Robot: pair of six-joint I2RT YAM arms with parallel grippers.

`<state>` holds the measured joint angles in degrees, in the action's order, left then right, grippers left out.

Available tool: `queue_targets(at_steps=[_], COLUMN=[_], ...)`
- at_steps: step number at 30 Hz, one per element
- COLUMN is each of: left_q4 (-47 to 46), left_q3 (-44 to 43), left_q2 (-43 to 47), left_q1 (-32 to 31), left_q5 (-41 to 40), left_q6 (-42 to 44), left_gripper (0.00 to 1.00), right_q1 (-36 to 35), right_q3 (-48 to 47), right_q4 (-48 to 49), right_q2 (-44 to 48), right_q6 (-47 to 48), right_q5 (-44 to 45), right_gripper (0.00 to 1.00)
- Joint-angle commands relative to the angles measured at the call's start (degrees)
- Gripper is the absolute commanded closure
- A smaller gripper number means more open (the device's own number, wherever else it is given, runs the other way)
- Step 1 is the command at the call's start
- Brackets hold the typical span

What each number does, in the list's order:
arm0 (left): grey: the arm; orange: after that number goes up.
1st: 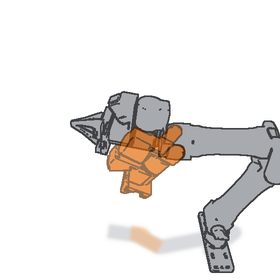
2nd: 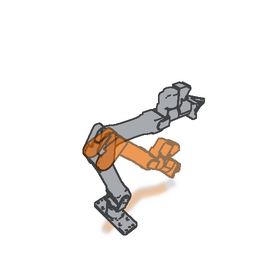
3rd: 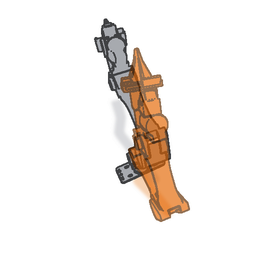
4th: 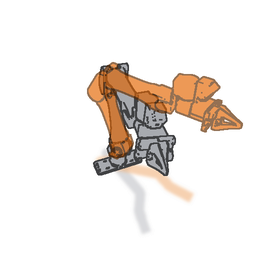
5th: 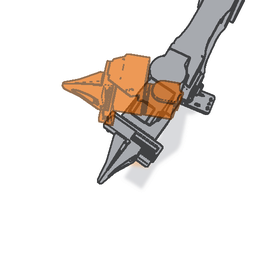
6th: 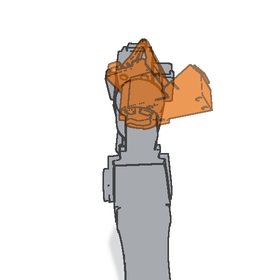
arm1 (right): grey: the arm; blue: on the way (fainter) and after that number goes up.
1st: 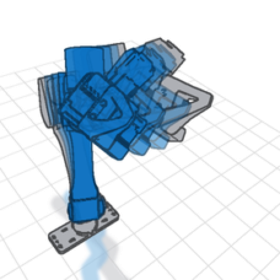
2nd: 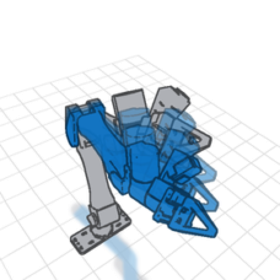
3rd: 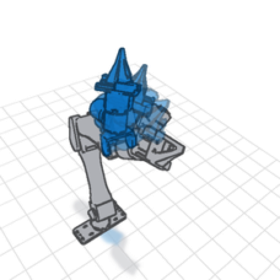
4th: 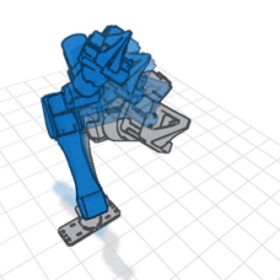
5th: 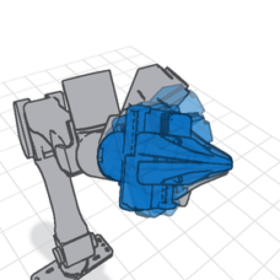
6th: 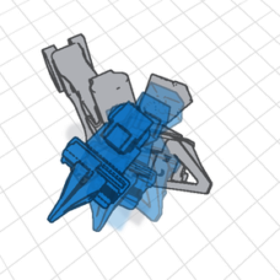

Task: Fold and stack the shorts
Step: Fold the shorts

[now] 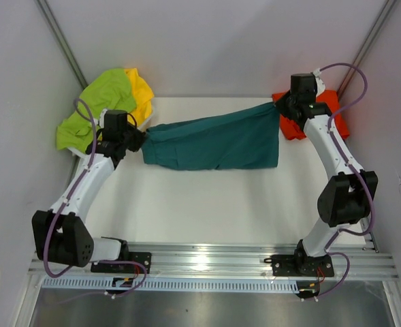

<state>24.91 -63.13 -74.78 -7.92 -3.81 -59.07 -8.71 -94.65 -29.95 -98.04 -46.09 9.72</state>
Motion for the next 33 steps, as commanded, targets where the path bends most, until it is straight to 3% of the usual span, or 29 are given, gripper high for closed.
queue_targets(at_steps=[1,6,11,16,21,33], left_q4=[-5.82,-19.33,-22.00,-23.33,-19.03,-7.16], left_q3=[-2.17,1.51,0.38,3.27,7.14,20.77], left_q2=[-2.47,-4.58,-6.87,-3.89,4.62,30.12], left_q1=[1.77,1.77,1.95,1.86,1.86,0.55], left_q5=[-1.55,-2.07,-0.06,1.70,2.67,8.91], left_q6=[-2.71,-3.68,-3.60,-2.89,-2.37,-2.45], left_gripper=[1.00,1.00,1.00,1.00,1.00,1.00], right_q1=[1.77,3.08,3.96,3.96,3.79,2.21], right_q3=[-2.64,-2.56,-4.75,-0.37,9.12,31.52], right_q4=[8.24,15.71,17.74,17.29,15.02,-6.59], right_q2=[-1.80,-4.88,-9.18,-5.86,6.70,44.31], right_q6=[2.66,4.07,3.46,2.58,1.97,2.41], right_q5=[0.66,-2.42,-5.93,-7.51,-9.01,-7.34], right_gripper=[1.00,1.00,1.00,1.00,1.00,1.00])
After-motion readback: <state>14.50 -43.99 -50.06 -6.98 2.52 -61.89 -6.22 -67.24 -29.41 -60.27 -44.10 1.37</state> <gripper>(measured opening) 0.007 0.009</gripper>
